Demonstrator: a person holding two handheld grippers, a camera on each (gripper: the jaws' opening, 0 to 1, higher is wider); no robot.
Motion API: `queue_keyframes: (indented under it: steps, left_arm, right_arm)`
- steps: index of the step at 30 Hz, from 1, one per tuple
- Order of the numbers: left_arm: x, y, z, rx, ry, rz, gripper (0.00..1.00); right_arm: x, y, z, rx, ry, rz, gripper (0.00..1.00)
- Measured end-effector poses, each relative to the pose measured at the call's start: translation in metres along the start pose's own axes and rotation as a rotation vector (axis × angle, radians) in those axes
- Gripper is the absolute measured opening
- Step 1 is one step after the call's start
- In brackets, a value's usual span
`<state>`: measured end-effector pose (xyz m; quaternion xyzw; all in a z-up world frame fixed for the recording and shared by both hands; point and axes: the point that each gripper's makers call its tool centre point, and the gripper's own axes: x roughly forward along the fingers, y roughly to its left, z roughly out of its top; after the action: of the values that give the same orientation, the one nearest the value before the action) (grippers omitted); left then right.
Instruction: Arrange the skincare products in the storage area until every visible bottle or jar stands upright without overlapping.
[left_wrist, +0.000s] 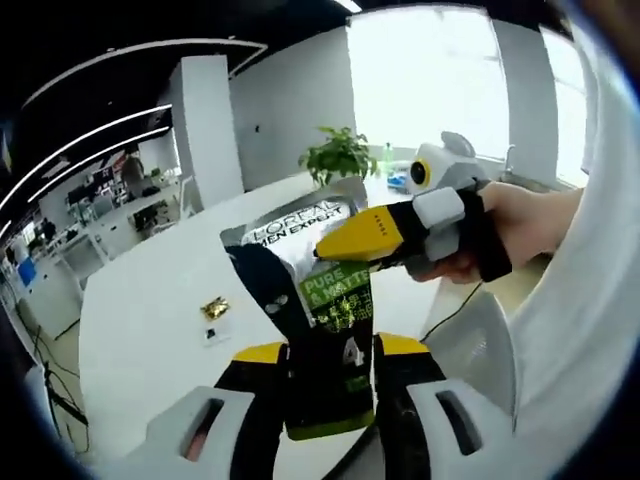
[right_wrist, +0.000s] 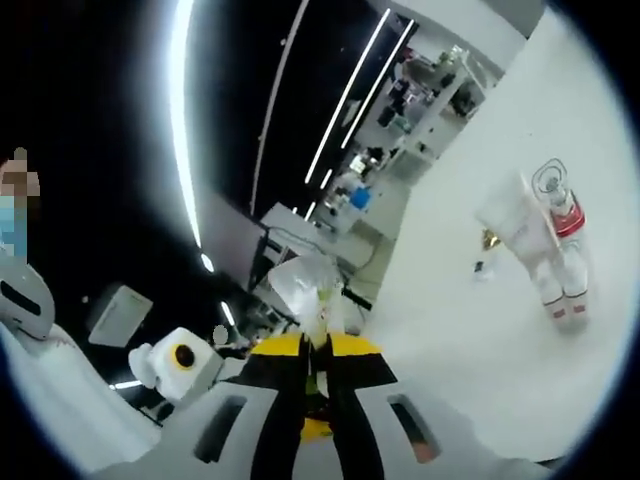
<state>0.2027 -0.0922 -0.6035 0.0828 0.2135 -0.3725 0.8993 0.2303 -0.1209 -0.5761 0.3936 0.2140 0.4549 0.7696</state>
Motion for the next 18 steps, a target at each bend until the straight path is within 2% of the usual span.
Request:
queue_keyframes:
  steps: [4,6,7,8,9,11,12,14,16,18]
  left_arm:
    - [-0.008,0.010,0.001,-0.052,-0.018,0.011,0.46]
    - [-0.011,0.018,0.001,-0.110,-0.040,0.001,0.54]
    - [-0.011,0.010,0.004,-0.160,-0.054,-0.050,0.55]
    - [-0.012,0.008,0.004,-0.193,-0.056,-0.074,0.57]
    - [-0.013,0.000,0.006,-0.237,-0.066,-0.147,0.57]
    - [-0.018,-0.014,0.009,-0.296,-0.074,-0.271,0.52]
    - [-0.020,-0.016,0.016,-0.338,-0.107,-0.306,0.48]
    - [-0.023,-0.017,0.026,-0.397,-0.167,-0.351,0.37]
    - [-0.023,-0.013,0.029,-0.462,-0.184,-0.355,0.35]
    - [-0.026,-0.011,0.031,-0.482,-0.200,-0.367,0.31]
  right_arm:
    - [-0.002,0.005,0.005,0.006,0.002,0.037,0.05]
    - [-0.002,0.013,0.005,0.001,0.025,0.074,0.05]
    - [-0.002,0.018,0.004,-0.002,0.038,0.106,0.05]
    - [-0.002,0.022,0.004,-0.006,0.042,0.121,0.05]
    - [-0.002,0.026,0.004,-0.010,0.051,0.139,0.05]
    - [-0.001,0.035,0.002,-0.022,0.081,0.173,0.05]
    - [-0.001,0.042,0.000,-0.024,0.104,0.201,0.05]
    - [0.000,0.052,-0.002,-0.026,0.127,0.248,0.05]
    - [0.001,0.055,0.002,-0.031,0.116,0.252,0.05]
    - [0.002,0.053,0.004,-0.029,0.116,0.242,0.06]
